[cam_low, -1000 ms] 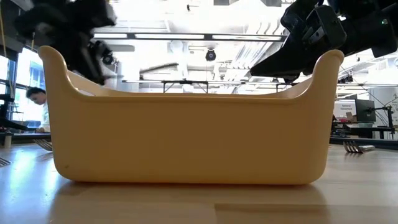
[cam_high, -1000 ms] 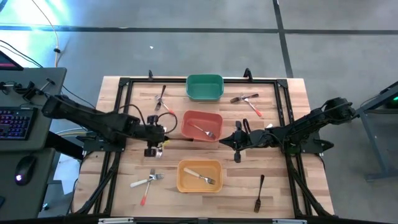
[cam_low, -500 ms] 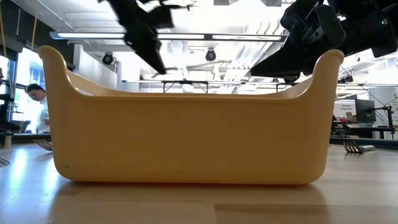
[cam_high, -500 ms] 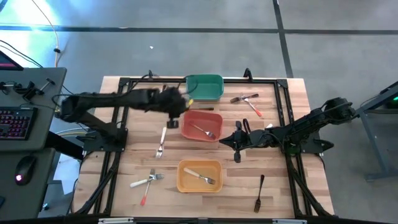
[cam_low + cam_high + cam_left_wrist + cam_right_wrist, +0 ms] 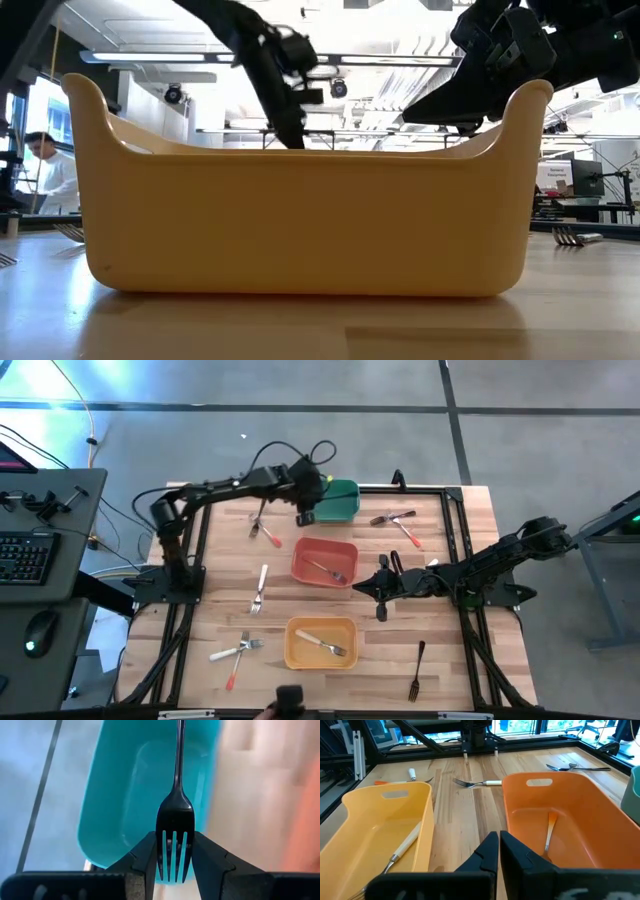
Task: Sort silverware by color (type)
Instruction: Put the black fork into the green bin
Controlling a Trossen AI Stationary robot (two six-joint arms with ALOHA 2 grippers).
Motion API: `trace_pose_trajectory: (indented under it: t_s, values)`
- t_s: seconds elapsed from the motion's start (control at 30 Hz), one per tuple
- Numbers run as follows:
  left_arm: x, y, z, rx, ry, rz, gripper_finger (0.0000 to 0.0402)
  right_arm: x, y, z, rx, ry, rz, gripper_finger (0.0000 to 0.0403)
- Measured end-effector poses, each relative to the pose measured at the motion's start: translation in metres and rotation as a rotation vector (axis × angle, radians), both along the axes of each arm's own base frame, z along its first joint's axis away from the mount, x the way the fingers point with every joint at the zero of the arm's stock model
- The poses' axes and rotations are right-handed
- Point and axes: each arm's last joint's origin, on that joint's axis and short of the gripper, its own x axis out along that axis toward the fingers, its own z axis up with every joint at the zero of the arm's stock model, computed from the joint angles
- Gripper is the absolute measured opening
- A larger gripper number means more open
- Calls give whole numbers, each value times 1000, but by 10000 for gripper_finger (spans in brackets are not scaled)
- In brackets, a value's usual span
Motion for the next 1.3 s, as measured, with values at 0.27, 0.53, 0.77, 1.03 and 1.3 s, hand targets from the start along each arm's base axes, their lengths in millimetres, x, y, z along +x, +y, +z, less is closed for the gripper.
trace_pose_trajectory:
  t_s: [0.27,0.53,0.77,1.03,1.3]
  values:
    - [4,35,-35,-49,81,47,87,0,0,0,-22,3,7,0]
    - [-1,50,-49,-113,72,36,87,0,0,0,-39,5,15,0]
    - [-3,54,-50,-129,59,65,103,0,0,0,-27,4,10,0]
    - [-5,53,-45,-63,104,74,114,0,0,0,-28,3,10,0]
    - [-38,48,16,-24,-53,87,33,1,0,3,-56,-27,16,0]
